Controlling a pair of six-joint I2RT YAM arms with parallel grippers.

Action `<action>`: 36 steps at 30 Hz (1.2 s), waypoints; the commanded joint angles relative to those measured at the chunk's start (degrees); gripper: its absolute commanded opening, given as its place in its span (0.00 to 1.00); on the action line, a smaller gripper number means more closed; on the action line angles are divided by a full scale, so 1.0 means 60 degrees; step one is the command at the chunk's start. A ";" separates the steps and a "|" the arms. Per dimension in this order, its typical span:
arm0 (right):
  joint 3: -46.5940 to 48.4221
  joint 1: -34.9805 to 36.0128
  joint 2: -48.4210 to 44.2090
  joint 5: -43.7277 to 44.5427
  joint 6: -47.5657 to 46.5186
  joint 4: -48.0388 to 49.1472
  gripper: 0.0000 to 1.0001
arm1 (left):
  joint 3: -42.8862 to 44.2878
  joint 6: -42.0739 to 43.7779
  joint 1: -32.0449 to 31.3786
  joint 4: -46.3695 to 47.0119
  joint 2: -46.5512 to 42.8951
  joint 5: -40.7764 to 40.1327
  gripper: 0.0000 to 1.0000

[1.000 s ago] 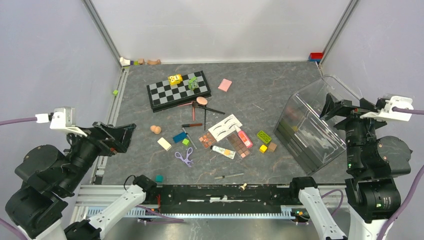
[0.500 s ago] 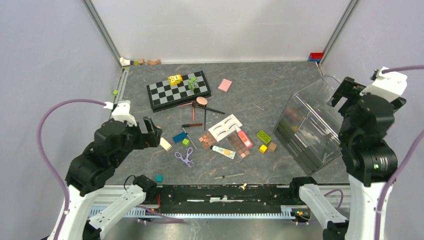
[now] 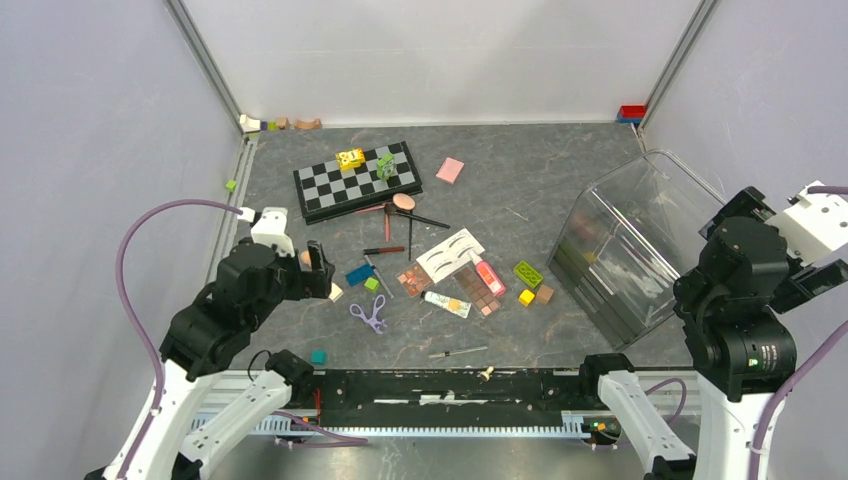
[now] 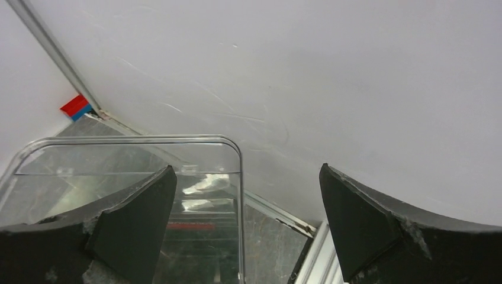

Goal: Organize the makeup
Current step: Move the storage box to the center of the board.

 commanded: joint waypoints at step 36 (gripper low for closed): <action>0.3794 -0.0142 0.3611 -0.3812 -0.0518 -0.0202 0.98 | -0.0975 0.0199 -0.0155 0.1669 -0.0786 0.0159 1.00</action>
